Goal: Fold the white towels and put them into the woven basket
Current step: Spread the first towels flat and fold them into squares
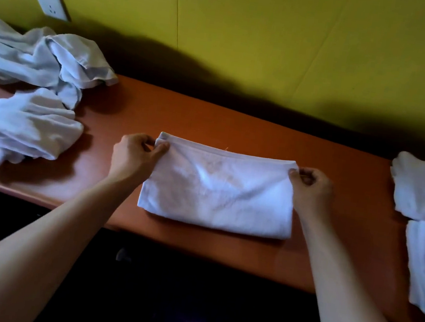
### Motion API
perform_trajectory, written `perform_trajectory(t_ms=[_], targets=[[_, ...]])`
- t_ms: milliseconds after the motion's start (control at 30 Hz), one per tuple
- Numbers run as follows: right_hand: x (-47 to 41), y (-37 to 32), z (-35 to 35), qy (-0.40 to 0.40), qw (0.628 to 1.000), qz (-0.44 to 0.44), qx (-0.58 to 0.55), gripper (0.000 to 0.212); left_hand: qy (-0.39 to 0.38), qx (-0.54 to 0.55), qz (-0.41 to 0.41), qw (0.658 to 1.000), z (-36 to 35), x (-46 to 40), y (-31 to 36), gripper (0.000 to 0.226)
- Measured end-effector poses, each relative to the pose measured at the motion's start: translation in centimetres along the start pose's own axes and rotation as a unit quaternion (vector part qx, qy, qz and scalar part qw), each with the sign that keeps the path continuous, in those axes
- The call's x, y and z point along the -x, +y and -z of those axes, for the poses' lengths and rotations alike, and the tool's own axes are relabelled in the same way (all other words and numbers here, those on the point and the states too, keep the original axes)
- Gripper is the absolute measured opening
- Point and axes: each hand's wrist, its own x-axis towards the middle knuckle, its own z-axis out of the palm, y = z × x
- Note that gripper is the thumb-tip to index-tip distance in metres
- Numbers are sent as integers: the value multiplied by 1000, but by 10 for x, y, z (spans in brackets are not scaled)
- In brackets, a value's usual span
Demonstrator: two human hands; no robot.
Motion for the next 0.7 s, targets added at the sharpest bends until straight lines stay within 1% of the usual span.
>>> perform_trajectory(t_ms=[100, 133, 200, 233, 267, 333, 367, 433, 500, 567, 633, 700], targets=[[-2, 5, -11, -7, 1000, -9, 16, 11, 1, -19, 6, 1000, -16, -6, -10, 26], [0, 8, -13, -8, 1000, -17, 21, 13, 0, -15, 10, 1000, -19, -6, -14, 25], [5, 17, -13, -25, 997, -56, 43, 23, 0, 2, 7, 1000, -25, -1, -23, 30], [11, 21, -10, -36, 993, -82, 76, 27, 0, 2, -25, 1000, -25, 6, -28, 32], [18, 25, -7, -44, 987, -103, 115, 31, -3, -15, -84, 996, -25, 15, -33, 30], [38, 29, 2, -54, 974, -132, 176, 38, -28, -103, -206, 973, -25, 39, -44, 31], [49, 28, 6, -59, 968, -142, 199, 42, -47, -153, -234, 959, -26, 50, -50, 35], [66, 24, 11, -79, 958, -167, 218, 51, -90, -225, -224, 944, -27, 65, -56, 42], [73, 22, 10, -94, 956, -196, 195, 60, -128, -256, -199, 937, -28, 72, -60, 47], [74, 20, 9, -103, 957, -245, 118, 66, -142, -274, -192, 932, -26, 75, -59, 51], [73, 15, 12, -113, 944, -307, 33, 52, -153, -280, -185, 929, -24, 77, -57, 55], [70, 12, 16, -123, 924, -360, -30, 37, -157, -286, -184, 927, -22, 80, -54, 59]])
